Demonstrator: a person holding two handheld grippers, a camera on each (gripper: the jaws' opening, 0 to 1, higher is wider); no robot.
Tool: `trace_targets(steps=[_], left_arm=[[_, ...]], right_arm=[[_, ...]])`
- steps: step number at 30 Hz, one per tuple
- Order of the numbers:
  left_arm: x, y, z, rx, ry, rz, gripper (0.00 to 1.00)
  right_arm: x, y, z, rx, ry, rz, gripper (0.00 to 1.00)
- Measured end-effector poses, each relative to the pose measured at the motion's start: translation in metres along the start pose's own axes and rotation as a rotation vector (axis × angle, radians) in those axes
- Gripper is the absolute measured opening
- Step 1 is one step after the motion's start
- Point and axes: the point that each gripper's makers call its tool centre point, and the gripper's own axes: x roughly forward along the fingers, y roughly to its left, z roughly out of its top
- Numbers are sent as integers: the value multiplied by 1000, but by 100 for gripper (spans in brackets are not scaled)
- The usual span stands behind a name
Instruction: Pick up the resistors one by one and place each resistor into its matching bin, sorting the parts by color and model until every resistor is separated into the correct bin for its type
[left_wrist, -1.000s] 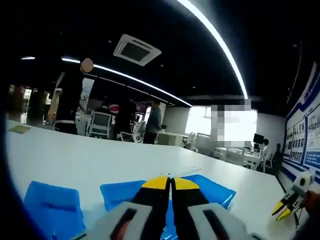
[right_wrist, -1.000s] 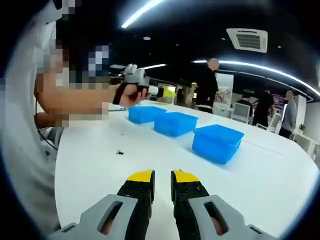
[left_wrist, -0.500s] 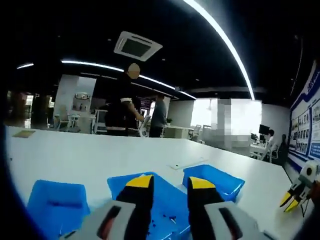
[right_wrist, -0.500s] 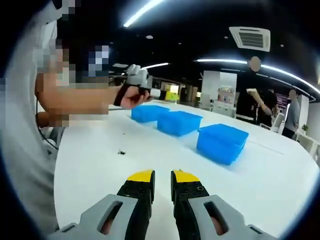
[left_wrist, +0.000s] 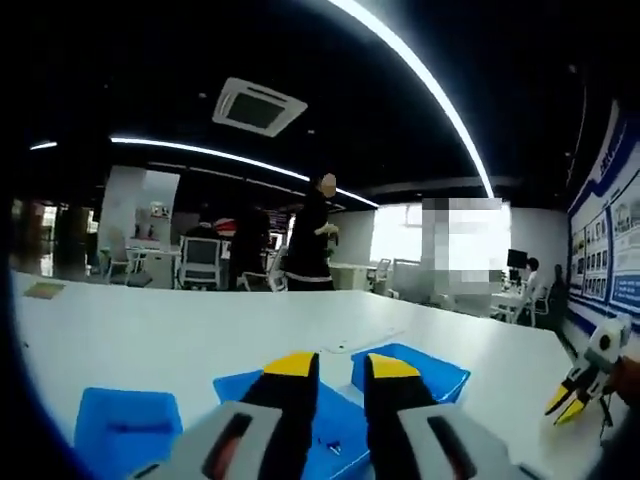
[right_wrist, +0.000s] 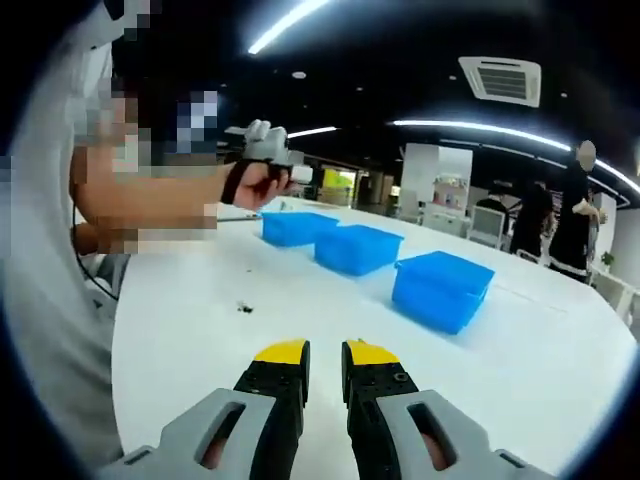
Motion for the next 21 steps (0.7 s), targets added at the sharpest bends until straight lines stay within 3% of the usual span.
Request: trace_targets(steps=[5, 10, 16, 21], left_arm=[[-22, -19, 15, 10, -40, -26, 21], [-50, -32, 19, 61, -54, -13, 21], [-82, -51, 6, 138, -28, -4, 21], [-108, -71, -19, 220, 14, 6, 19]], right_arm=[[-3, -1, -3, 0, 12, -13, 16], [-1, 4, 4, -14, 15, 0, 16], [11, 15, 10, -60, 42, 58, 16], [29, 33, 6, -148, 142, 168, 16]])
